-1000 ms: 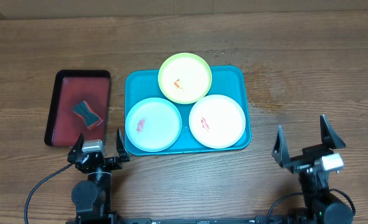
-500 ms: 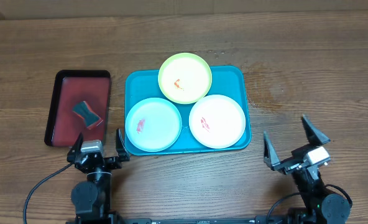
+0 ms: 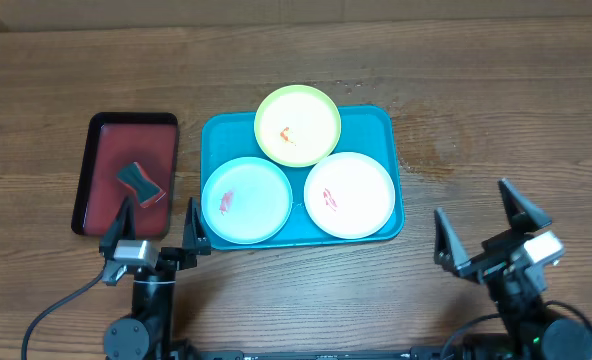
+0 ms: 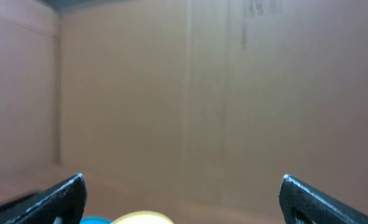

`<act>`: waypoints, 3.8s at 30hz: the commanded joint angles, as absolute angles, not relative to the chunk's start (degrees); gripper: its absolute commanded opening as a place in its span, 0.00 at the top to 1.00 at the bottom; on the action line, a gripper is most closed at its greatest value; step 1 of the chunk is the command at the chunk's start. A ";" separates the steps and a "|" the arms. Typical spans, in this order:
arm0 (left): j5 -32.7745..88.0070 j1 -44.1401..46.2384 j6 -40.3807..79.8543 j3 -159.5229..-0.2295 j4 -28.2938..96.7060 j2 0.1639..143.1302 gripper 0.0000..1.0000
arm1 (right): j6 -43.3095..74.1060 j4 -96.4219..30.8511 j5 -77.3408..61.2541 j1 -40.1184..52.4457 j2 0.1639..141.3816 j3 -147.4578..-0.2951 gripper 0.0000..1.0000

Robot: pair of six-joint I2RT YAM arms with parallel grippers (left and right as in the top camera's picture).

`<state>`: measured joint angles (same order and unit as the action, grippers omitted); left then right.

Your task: Clean dirty plates on tray and stack at the side

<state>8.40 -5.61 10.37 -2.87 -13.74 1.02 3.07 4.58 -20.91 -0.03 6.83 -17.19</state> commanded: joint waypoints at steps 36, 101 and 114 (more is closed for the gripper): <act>12.82 -23.88 16.75 -74.28 42.63 86.78 0.00 | 13.50 -65.93 -13.52 17.45 88.64 -93.73 0.00; -1.48 -17.98 21.23 -73.25 42.11 116.20 0.92 | 27.70 -59.64 -4.95 17.74 90.56 -93.95 0.00; 4.14 -17.98 21.19 -73.45 48.95 116.16 0.00 | 27.70 -58.98 -4.95 17.74 90.56 -93.97 0.00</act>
<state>0.45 -17.82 21.04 -74.41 46.39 113.60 27.35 -59.59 -5.52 17.39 90.56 -93.76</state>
